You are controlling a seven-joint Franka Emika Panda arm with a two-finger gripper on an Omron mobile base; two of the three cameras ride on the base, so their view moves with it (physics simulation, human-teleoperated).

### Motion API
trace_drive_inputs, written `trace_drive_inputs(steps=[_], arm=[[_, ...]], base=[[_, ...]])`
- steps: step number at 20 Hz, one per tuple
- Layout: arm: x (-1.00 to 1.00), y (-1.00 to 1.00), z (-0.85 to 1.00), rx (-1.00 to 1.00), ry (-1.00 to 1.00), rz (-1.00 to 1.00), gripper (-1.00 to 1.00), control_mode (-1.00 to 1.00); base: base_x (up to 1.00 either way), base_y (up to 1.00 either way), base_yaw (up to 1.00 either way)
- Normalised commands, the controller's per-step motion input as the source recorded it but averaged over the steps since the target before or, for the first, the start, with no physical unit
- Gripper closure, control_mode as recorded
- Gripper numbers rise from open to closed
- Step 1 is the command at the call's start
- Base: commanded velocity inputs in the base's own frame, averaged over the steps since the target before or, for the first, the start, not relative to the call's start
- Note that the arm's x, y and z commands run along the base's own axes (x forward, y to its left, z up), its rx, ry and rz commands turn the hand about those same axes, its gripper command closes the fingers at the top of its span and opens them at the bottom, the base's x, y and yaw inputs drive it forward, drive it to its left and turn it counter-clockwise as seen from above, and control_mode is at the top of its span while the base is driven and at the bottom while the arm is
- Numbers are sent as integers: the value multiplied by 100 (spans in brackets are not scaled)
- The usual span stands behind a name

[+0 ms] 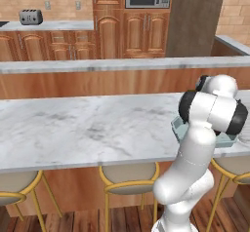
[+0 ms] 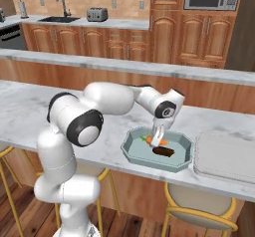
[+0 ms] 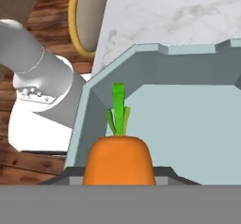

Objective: Place the cold items (carrot and sweet potato) from the fridge in one tupperware on the dining counter. Place the warm items (kebab skewer and hot dog) in the stove area in another tupperware.

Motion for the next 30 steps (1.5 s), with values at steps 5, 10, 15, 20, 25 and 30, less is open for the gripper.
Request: trace_drive_inputs(steps=[5,10,15,20,25,30], arm=[[19,0,-40,0,0,1,100,-100],[28,1,-41,0,2,0,100,-100],[25,3,-53,0,0,0,100,-100],[-13,0,-45,0,-2,0,100,-100],[-20,5,-47,0,-3,0,100,-100],[0,24,-43,0,0,1,100,-100]], base=[[0,0,0],[0,0,0],[0,0,0],[0,0,0],[0,0,0],[0,0,0]])
